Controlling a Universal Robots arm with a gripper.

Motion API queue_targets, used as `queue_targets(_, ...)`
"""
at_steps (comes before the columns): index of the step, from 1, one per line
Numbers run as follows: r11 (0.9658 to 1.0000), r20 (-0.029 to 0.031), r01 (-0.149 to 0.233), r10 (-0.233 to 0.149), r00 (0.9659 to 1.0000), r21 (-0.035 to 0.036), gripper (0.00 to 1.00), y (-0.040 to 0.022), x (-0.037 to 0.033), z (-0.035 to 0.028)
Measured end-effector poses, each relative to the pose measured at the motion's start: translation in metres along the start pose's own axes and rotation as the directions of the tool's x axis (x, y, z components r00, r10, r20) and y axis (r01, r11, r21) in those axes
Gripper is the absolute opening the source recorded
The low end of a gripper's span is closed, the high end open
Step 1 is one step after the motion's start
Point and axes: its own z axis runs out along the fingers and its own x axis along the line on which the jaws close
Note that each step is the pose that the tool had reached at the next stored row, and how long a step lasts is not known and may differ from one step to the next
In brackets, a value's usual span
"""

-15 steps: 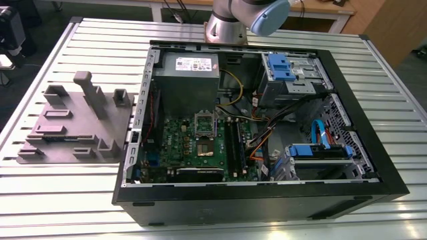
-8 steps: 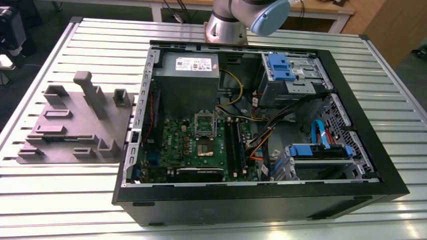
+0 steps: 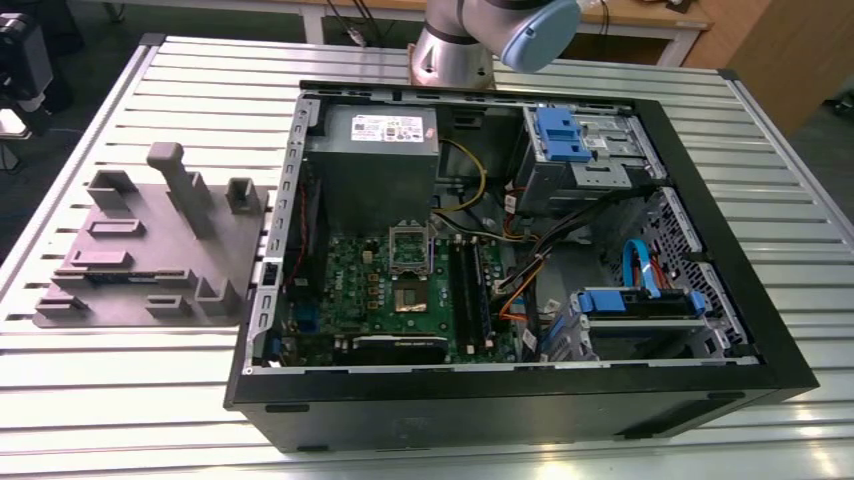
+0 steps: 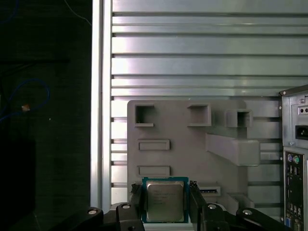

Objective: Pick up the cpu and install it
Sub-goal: 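Pick up the cpu and move it towards the insertion slot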

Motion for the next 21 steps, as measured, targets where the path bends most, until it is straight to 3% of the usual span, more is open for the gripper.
queue_targets(21, 1.0000, 0.0001, 0.000, 0.000, 1.0000, 0.0000, 0.47, 0.0001, -0.0068, 0.0001)
